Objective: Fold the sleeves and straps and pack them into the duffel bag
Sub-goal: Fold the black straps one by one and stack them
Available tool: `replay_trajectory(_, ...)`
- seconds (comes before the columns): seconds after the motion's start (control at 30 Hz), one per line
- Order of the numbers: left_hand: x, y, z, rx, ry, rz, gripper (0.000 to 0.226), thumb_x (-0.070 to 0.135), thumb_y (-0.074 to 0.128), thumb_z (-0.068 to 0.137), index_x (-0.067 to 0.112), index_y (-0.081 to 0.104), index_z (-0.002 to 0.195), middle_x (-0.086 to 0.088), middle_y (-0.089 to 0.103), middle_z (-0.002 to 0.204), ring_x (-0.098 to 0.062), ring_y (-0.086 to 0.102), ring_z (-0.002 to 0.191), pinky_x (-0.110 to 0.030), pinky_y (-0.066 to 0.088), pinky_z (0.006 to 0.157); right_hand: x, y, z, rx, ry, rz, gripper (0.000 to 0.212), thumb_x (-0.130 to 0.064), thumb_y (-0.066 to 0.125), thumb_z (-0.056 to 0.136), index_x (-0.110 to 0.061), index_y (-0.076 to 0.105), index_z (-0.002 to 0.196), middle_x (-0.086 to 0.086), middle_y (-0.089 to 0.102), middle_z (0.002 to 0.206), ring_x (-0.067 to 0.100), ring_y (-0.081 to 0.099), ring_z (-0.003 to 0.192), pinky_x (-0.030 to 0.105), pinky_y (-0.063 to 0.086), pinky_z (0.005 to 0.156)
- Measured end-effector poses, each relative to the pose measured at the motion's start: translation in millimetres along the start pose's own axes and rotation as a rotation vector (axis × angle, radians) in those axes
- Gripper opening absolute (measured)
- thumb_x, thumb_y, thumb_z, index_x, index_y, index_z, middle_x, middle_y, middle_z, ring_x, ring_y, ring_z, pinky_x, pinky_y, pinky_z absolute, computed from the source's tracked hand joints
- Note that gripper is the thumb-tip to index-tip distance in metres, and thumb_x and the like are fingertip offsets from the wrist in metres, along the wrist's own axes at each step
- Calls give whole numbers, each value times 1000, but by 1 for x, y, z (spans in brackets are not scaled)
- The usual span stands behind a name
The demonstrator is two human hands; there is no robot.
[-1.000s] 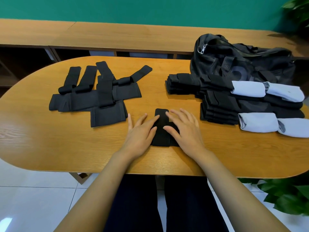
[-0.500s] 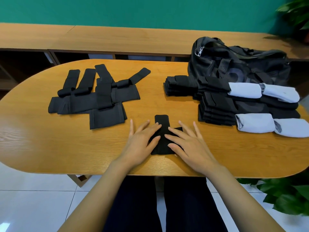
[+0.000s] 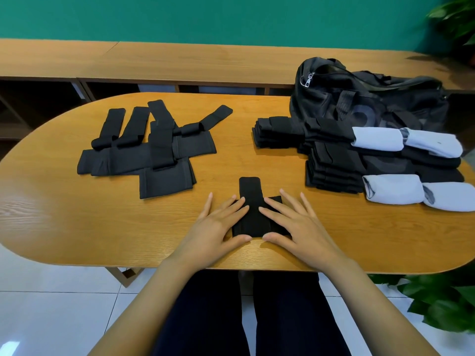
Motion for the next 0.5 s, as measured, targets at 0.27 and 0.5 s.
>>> replay_trajectory(0.27,2,-9,0,67,-3,-55,66,66,26,93,32,37,148,13,30,156,9,9,143,-26,-22,116,-4,-11,-1,146,-63,-4,74,-79,26,85,-37,45,144,-13,36,154,12,11,150,47,1,122)
replay_trajectory(0.5,3,-16,0,137,-5,-110,64,65,25,94,30,44,143,10,42,150,5,21,142,-29,-14,120,-4,-16,2,279,-76,14,61,-67,31,93,-31,59,133,-7,54,142,14,35,141,48,16,120)
Point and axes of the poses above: each hand's wrist, its own z-axis towards the middle knuckle, its own y-axis out of the palm, x = y × z, the point moved 9 cm from there along z, towards the middle knuckle
